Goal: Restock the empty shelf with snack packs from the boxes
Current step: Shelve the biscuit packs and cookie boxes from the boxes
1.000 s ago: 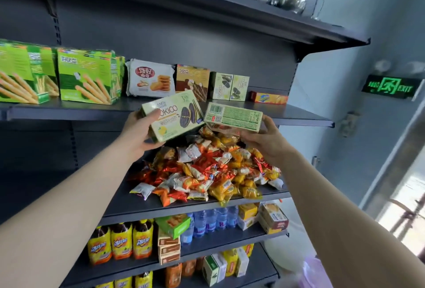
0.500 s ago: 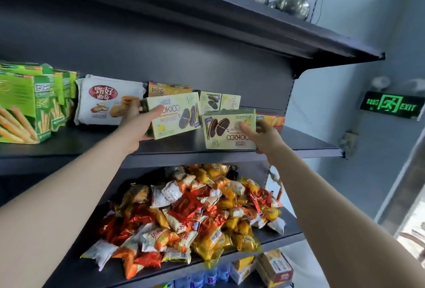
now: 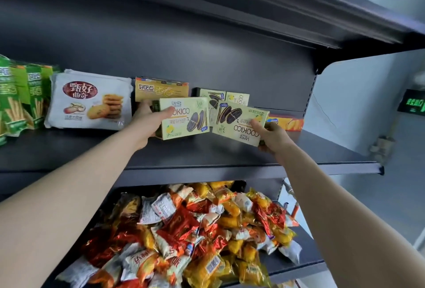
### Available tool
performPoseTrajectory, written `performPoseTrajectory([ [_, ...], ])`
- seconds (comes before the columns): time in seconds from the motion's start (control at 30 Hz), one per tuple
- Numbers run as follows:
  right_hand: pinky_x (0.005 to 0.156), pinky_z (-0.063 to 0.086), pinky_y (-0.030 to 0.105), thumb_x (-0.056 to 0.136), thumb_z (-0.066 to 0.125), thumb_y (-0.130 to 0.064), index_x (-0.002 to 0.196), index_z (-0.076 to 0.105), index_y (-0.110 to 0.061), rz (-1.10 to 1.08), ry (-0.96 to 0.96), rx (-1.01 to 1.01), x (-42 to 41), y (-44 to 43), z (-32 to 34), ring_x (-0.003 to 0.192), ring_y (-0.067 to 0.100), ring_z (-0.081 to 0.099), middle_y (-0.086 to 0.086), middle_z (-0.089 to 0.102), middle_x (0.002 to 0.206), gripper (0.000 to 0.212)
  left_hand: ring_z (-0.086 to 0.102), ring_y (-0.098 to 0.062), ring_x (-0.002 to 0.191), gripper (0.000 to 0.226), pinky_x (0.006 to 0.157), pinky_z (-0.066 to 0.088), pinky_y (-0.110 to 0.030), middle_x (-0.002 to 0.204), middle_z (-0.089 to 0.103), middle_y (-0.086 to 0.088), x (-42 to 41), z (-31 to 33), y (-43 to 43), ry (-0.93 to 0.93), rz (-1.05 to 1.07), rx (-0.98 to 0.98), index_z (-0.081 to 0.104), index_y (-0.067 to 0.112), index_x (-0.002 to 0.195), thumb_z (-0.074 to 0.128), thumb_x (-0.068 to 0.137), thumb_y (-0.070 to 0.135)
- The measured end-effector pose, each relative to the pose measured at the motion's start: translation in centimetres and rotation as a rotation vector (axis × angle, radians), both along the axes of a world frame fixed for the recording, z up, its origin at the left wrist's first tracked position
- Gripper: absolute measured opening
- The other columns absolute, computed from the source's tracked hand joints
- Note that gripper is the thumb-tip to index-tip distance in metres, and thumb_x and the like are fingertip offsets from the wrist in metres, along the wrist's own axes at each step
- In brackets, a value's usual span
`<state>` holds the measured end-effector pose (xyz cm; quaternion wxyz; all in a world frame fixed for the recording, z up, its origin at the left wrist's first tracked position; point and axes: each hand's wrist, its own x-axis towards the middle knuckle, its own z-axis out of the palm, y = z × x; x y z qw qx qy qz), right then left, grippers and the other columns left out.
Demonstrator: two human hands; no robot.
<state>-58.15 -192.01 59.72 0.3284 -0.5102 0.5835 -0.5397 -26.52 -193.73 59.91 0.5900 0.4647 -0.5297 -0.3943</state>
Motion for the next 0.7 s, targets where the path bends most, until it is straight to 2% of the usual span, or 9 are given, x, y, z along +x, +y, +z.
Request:
performPoseTrajectory([
  [0.13, 0.068, 0.061, 0.036, 0.086, 0.075, -0.039, 0.105, 0.056, -0.018, -0.027, -0.016, 0.019, -3.9, -1.6, -0.2, 0.089, 0.021, 0.072, 0.006, 0.073, 0.102, 0.034, 0.066, -0.024, 0.104, 0.042, 0.088, 0.055, -0.051, 0.114, 0.068, 0.001, -3.8, 0.2, -0.5, -0.013, -0.013, 0.031, 0.045, 0.019, 0.125, 0.070, 0.091, 0.022],
  [0.23, 0.054, 0.057, 0.029, 0.084, 0.077, -0.038, 0.114, 0.053, -0.016, -0.045, 0.015, 0.039, -7.4, -2.6, -0.3, 0.083, 0.017, 0.072, 0.003, 0.072, 0.098, 0.044, 0.064, -0.023, 0.102, 0.041, 0.090, 0.053, -0.048, 0.107, 0.067, 0.000, -7.9, -0.1, -0.8, 0.007, -0.012, 0.068, 0.043, 0.017, 0.126, 0.067, 0.093, 0.017],
  [0.3, 0.052, 0.056, 0.027, 0.084, 0.078, -0.038, 0.116, 0.054, -0.015, -0.049, 0.020, 0.040, -9.9, -3.4, -0.3, 0.083, 0.017, 0.072, 0.001, 0.072, 0.097, 0.046, 0.064, -0.024, 0.101, 0.044, 0.088, 0.053, -0.045, 0.114, 0.067, -0.005, -10.9, -0.4, -1.0, 0.010, -0.019, 0.084, 0.041, 0.016, 0.128, 0.067, 0.093, 0.016],
  [0.43, 0.068, 0.062, 0.037, 0.083, 0.078, -0.039, 0.118, 0.057, -0.017, -0.098, 0.041, 0.021, -14.8, -4.6, -0.6, 0.085, 0.019, 0.073, 0.001, 0.074, 0.101, 0.046, 0.063, -0.024, 0.108, 0.042, 0.092, 0.052, -0.043, 0.121, 0.063, -0.006, -16.3, -0.6, -1.9, 0.035, -0.040, 0.085, 0.040, 0.015, 0.125, 0.067, 0.093, 0.015],
  [0.5, 0.079, 0.061, 0.041, 0.084, 0.077, -0.041, 0.116, 0.055, -0.016, -0.165, 0.121, -0.003, -16.8, -4.6, -0.6, 0.089, 0.022, 0.071, 0.002, 0.072, 0.107, 0.047, 0.062, -0.024, 0.112, 0.046, 0.096, 0.051, -0.043, 0.126, 0.062, -0.005, -18.9, -0.6, -2.5, 0.034, -0.053, 0.070, 0.040, 0.013, 0.130, 0.067, 0.093, 0.014],
  [0.57, 0.086, 0.056, 0.042, 0.085, 0.074, -0.044, 0.118, 0.049, -0.013, -0.248, 0.245, -0.004, -18.7, -4.3, -0.5, 0.098, 0.029, 0.067, 0.004, 0.067, 0.110, 0.052, 0.061, -0.025, 0.114, 0.043, 0.100, 0.050, -0.043, 0.129, 0.061, -0.005, -21.7, -0.8, -3.2, 0.003, -0.051, 0.054, 0.040, 0.016, 0.125, 0.068, 0.092, 0.014],
  [0.7, 0.088, 0.051, 0.044, 0.090, 0.069, -0.040, 0.122, 0.041, -0.006, -0.318, 0.361, 0.050, -21.4, -4.3, -0.4, 0.105, 0.037, 0.061, 0.012, 0.061, 0.115, 0.055, 0.062, -0.027, 0.113, 0.042, 0.098, 0.052, -0.048, 0.130, 0.060, -0.007, -26.8, -1.1, -4.5, -0.066, -0.039, 0.041, 0.038, 0.022, 0.123, 0.067, 0.093, 0.016],
])
